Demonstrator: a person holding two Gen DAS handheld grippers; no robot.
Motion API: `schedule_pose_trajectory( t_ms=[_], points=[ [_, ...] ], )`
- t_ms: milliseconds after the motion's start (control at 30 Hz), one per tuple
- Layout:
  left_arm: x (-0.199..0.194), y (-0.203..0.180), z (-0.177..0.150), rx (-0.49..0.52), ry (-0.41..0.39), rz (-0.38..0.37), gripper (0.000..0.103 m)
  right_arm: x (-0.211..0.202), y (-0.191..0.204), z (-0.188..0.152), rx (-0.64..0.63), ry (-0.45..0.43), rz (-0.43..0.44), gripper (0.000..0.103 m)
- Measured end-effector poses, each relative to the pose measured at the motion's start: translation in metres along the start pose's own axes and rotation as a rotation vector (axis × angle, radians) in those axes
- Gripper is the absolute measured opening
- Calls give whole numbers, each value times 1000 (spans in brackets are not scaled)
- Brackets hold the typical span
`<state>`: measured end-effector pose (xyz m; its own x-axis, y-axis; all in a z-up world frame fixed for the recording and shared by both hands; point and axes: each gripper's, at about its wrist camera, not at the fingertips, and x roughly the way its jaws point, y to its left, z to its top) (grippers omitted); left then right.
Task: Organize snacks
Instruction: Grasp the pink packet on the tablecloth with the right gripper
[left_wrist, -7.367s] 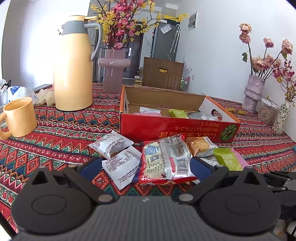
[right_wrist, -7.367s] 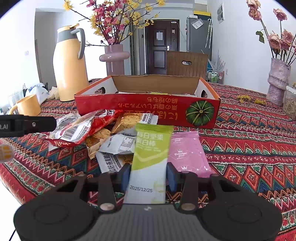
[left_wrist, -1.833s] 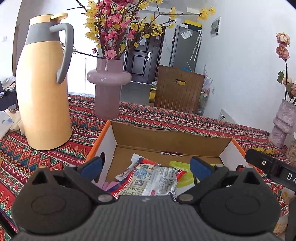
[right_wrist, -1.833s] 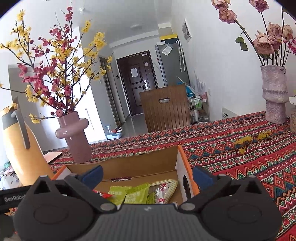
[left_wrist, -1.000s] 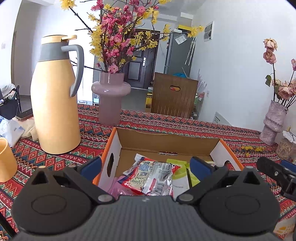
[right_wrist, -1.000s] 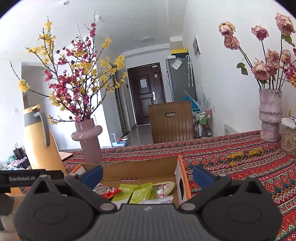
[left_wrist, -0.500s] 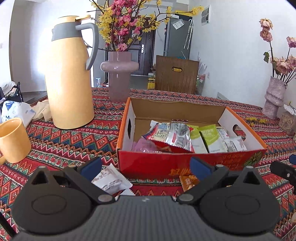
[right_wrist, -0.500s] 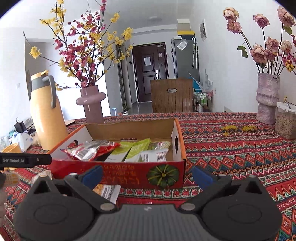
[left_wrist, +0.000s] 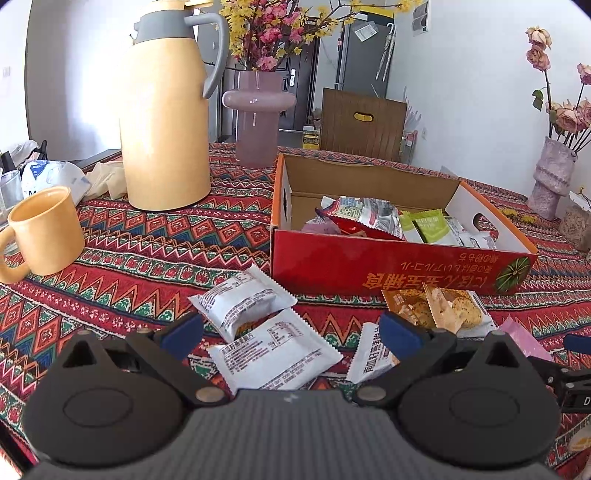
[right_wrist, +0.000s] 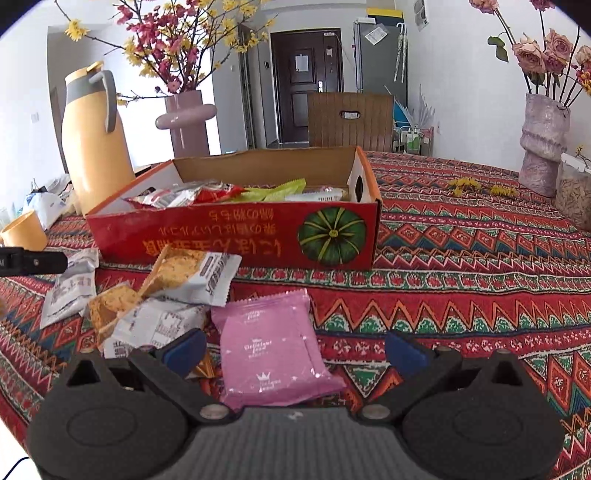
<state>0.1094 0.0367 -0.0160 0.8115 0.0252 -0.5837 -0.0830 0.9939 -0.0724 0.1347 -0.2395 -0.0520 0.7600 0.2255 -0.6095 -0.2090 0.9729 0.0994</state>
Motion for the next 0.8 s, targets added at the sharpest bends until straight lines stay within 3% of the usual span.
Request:
schedule_pose_trajectory(
  t_ms=[300, 800],
  points=[
    [-14, 8, -6, -17, -8, 2, 103, 16, 9, 3, -93, 70, -17, 103],
    [-17, 17, -11, -33, 6, 11, 103, 38, 6, 9, -64, 120, -5, 103]
  ],
)
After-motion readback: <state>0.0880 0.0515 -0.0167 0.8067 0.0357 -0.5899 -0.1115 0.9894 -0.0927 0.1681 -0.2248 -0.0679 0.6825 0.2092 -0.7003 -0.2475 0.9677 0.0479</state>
